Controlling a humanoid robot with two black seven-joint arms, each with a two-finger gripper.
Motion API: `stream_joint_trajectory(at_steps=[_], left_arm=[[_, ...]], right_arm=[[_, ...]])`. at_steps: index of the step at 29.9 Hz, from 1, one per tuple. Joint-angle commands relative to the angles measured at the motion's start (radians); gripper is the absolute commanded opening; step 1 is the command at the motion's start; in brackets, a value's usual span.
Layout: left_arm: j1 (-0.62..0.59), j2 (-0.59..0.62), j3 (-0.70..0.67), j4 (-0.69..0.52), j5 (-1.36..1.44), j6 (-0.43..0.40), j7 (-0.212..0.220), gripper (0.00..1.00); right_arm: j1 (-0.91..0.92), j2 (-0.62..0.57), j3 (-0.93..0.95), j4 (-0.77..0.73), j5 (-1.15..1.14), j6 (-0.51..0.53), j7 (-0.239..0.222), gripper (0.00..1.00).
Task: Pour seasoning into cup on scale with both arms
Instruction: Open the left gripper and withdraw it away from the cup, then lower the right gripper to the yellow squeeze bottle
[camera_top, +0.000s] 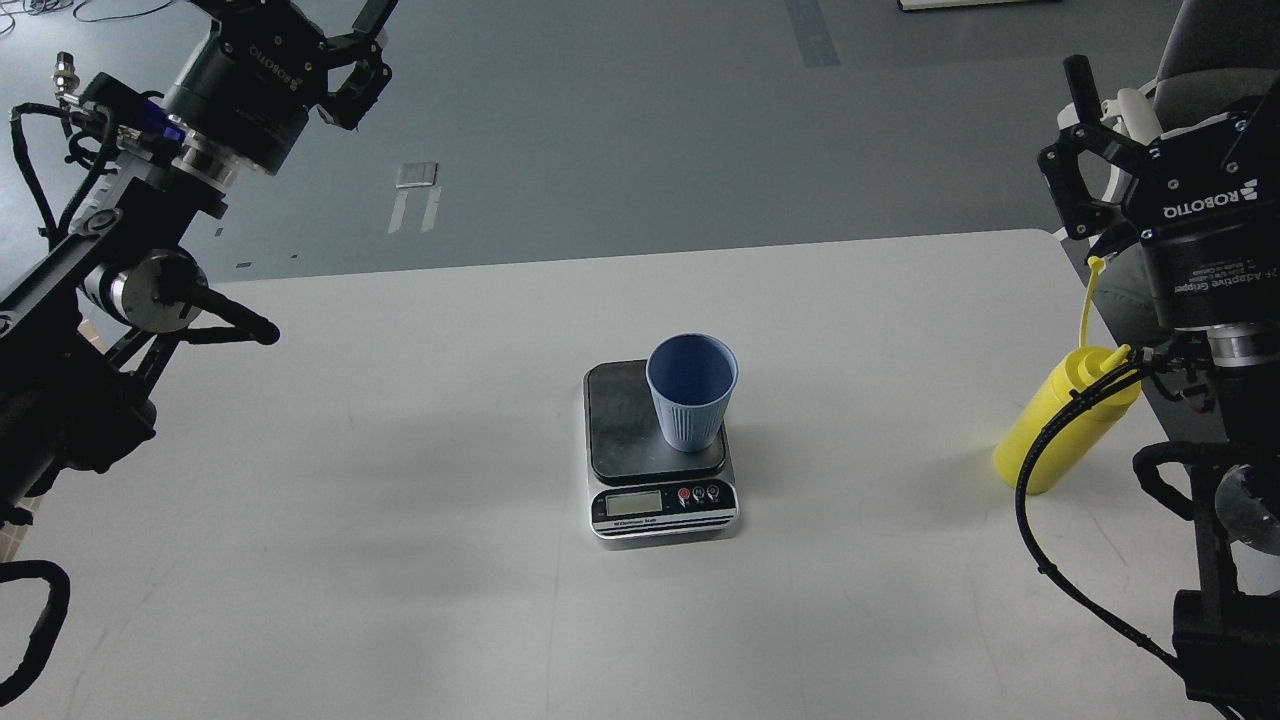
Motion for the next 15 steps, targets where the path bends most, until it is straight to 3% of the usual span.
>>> stream_joint_trajectory(at_steps=[1, 7, 15], left_arm=[[0.048, 0.025, 0.009, 0.0, 0.002, 0.0, 0.0, 0.98], [0.063, 0.051, 0.012, -0.001, 0.003, 0.0, 0.0, 0.98], [0.067, 0.08, 0.01, -0.009, 0.006, 0.0, 0.0, 0.98]], right_arm=[[-0.062, 0.0, 0.033, -0.002, 0.107, 0.002, 0.001, 1.0], [-0.233, 0.0, 0.023, -0.009, 0.214, 0.002, -0.001, 1.0], [-0.323, 0.0, 0.01, -0.003, 0.24, 0.002, -0.013, 1.0]])
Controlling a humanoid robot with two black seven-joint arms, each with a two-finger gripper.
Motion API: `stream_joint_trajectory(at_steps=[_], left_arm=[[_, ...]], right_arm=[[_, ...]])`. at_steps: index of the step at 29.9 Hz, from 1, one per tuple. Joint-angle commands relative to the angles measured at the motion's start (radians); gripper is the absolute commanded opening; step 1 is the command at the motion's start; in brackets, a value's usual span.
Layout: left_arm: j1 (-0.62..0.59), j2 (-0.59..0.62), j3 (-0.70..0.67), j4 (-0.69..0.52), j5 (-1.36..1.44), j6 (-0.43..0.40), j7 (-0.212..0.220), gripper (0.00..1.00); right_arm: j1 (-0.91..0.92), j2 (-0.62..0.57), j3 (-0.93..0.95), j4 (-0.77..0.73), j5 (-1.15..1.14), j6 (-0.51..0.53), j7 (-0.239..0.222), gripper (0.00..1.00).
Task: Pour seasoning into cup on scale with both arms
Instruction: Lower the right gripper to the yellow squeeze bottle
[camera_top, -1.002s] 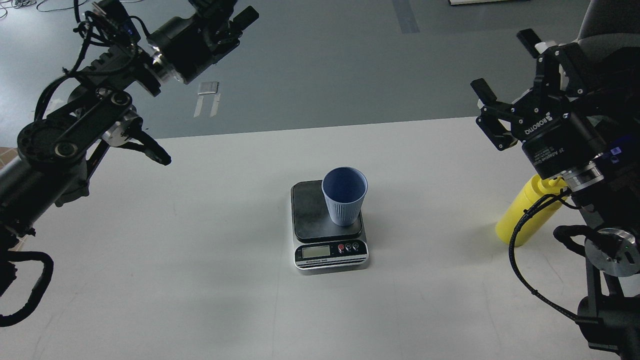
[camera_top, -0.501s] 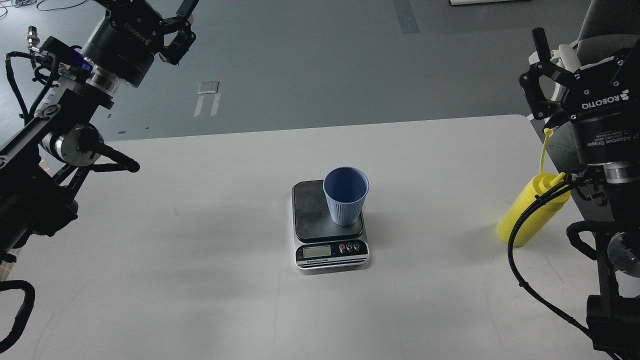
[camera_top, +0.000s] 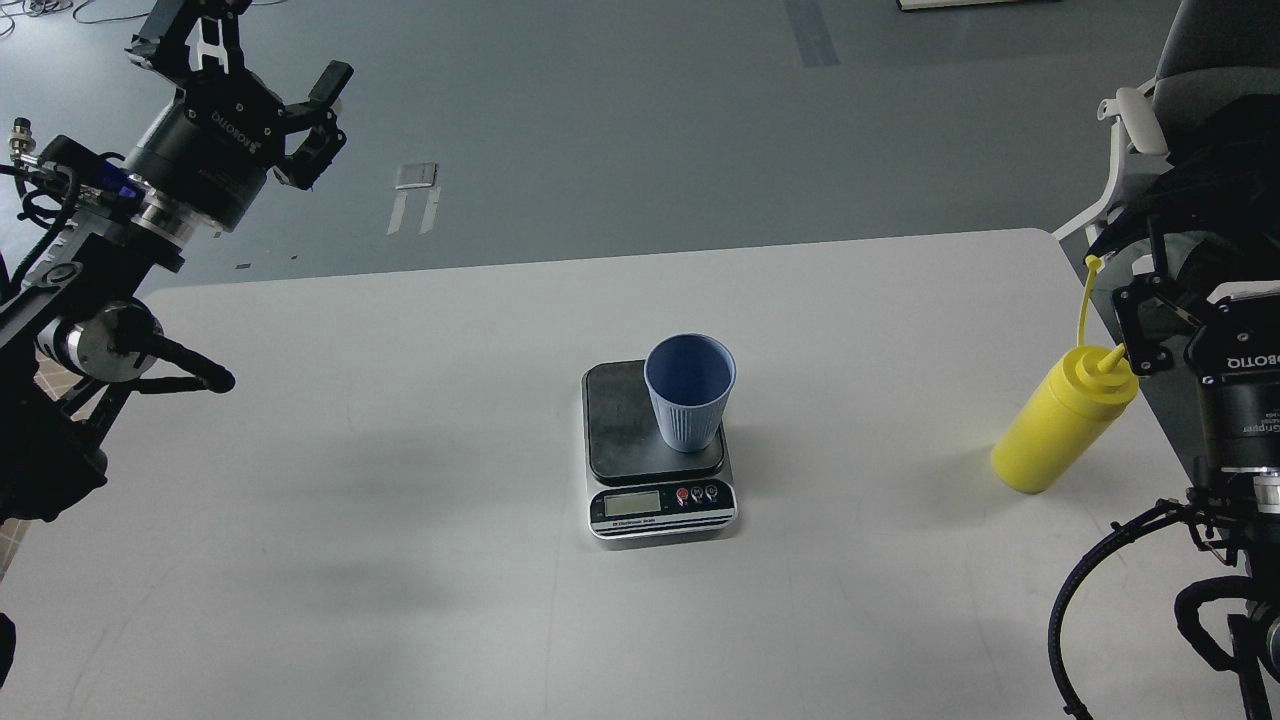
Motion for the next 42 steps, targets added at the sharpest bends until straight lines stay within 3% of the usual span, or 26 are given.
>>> stream_joint_trajectory(at_steps=[1, 11, 16, 42], left_arm=[[0.0, 0.003, -0.002, -0.003, -0.001, 0.0, 0.0, 0.98], [0.001, 0.068, -0.003, -0.002, -0.001, 0.0, 0.0, 0.98], [0.003, 0.104, -0.011, -0.002, -0.001, 0.0, 0.0, 0.98], [0.044, 0.117, -0.021, -0.002, 0.0, 0.0, 0.0, 0.98]], right_arm=[[-0.044, 0.0, -0.006, 0.003, 0.035, 0.0, -0.011, 1.0], [-0.09, 0.0, -0.027, -0.046, 0.111, 0.0, -0.071, 1.0], [-0.097, 0.0, -0.096, -0.141, 0.101, 0.0, -0.105, 1.0], [-0.186, 0.0, -0.121, -0.182, 0.121, 0.0, -0.092, 1.0]])
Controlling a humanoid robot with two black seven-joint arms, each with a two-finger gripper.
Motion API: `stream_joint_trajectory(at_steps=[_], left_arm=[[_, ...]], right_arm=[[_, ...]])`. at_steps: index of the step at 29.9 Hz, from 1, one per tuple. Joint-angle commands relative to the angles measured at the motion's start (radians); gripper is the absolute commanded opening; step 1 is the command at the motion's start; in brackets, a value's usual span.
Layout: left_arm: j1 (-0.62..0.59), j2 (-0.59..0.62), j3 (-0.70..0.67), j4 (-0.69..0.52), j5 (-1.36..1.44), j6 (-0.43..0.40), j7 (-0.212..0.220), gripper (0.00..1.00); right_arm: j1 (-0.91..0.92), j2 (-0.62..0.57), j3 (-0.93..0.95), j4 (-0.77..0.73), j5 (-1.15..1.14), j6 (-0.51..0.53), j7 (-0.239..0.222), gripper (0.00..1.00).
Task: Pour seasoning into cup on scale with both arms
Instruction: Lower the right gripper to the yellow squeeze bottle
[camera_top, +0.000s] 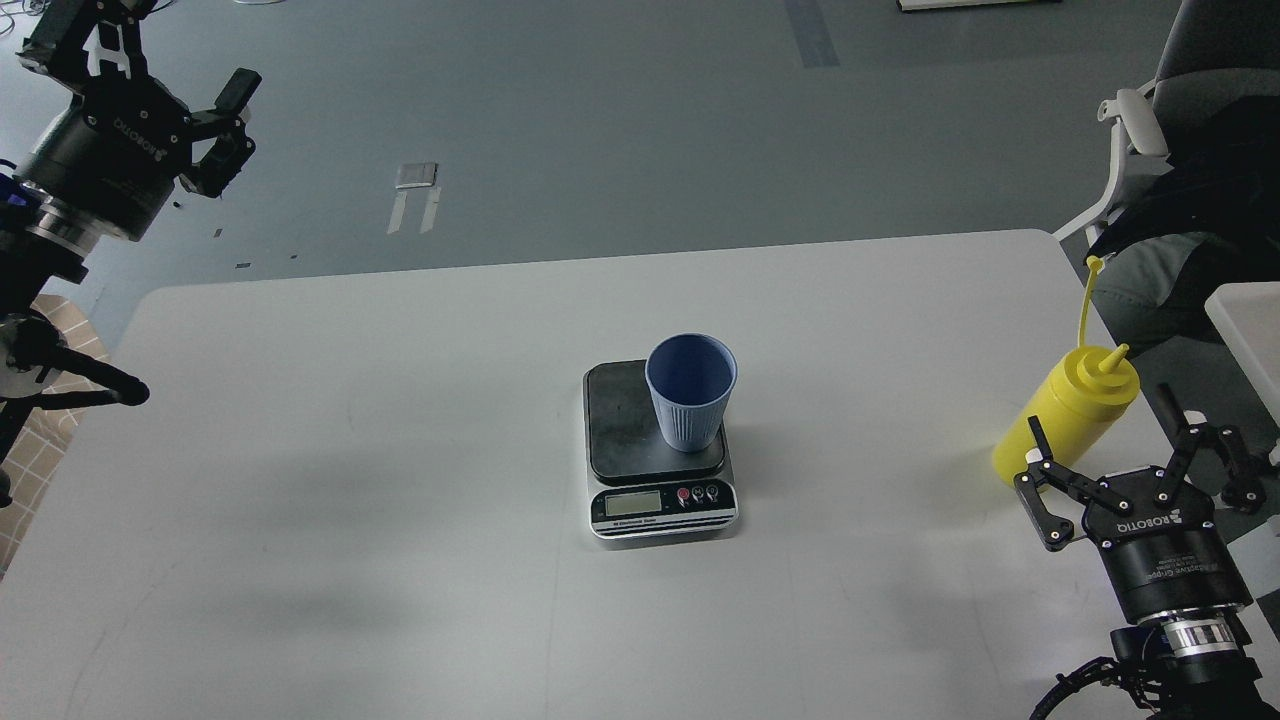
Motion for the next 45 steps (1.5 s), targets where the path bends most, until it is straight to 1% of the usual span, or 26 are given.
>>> stream_joint_trajectory(at_steps=[1, 16, 22, 28, 38, 45], left_arm=[[0.0, -0.003, 0.003, 0.0, 0.0, 0.0, 0.0, 0.98], [0.002, 0.016, 0.021, -0.002, 0.001, 0.0, 0.0, 0.98], [0.006, 0.017, 0.018, 0.0, 0.001, 0.0, 0.0, 0.98], [0.003, 0.026, 0.013, -0.002, 0.001, 0.0, 0.0, 0.98], [0.006, 0.048, 0.023, -0.002, 0.001, 0.0, 0.0, 0.98], [0.011, 0.06, 0.023, -0.002, 0.003, 0.0, 0.0, 0.98]], right_arm=[[-0.001, 0.0, 0.009, -0.003, 0.014, 0.0, 0.001, 1.0], [0.005, 0.0, 0.003, -0.118, 0.024, 0.0, -0.002, 1.0], [0.011, 0.0, 0.006, -0.129, 0.026, 0.0, 0.001, 1.0], [0.016, 0.0, -0.002, -0.132, 0.077, 0.0, -0.008, 1.0], [0.098, 0.0, -0.008, -0.224, 0.118, 0.0, -0.011, 1.0], [0.16, 0.0, -0.06, -0.29, 0.15, 0.0, -0.014, 1.0]])
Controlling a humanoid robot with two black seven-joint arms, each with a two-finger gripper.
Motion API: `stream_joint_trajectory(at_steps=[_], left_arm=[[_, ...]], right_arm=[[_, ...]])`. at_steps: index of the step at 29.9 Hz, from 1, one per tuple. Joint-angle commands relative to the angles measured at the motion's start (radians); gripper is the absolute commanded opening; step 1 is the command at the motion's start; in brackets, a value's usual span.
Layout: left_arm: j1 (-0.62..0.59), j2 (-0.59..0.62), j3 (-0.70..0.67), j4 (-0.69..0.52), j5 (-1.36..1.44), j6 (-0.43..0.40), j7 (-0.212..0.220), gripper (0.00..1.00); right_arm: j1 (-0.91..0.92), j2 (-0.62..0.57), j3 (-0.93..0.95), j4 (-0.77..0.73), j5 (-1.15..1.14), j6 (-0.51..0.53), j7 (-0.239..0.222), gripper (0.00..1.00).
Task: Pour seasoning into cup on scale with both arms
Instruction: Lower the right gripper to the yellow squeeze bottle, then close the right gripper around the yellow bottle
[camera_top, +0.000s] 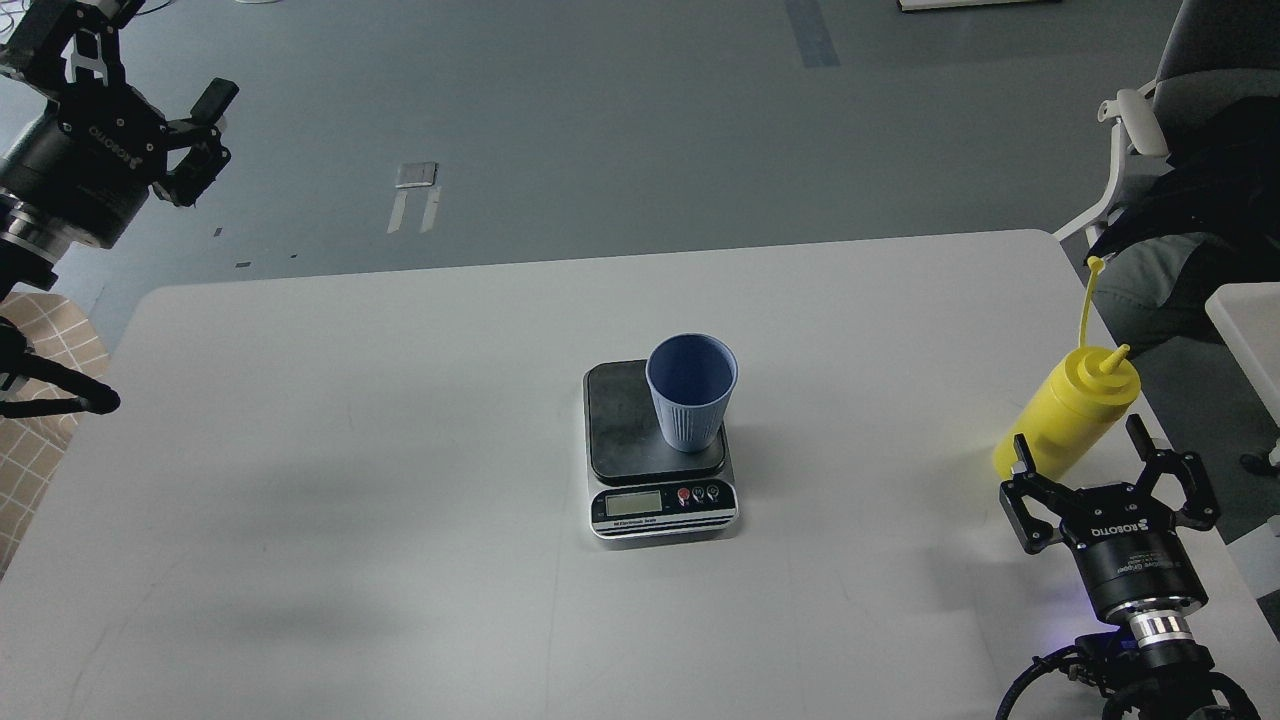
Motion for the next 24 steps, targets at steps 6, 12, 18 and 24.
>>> stream_joint_trajectory(at_steps=[6, 12, 18, 24], left_arm=[[0.017, 0.027, 0.0, 0.0, 0.002, 0.0, 0.0, 0.98], [0.029, 0.036, 0.0, 0.0, 0.003, 0.0, 0.0, 0.98], [0.029, 0.036, 0.002, 0.0, 0.003, 0.0, 0.0, 0.98], [0.03, 0.04, 0.021, 0.0, 0.009, 0.0, 0.0, 0.98]], right_arm=[[0.03, 0.0, -0.047, -0.035, 0.059, 0.0, -0.002, 1.0], [0.045, 0.0, -0.094, -0.037, 0.168, 0.0, -0.006, 1.0], [0.054, 0.0, -0.091, -0.044, 0.154, 0.0, -0.005, 1.0], [0.054, 0.0, -0.083, -0.067, 0.151, 0.0, 0.006, 1.0]])
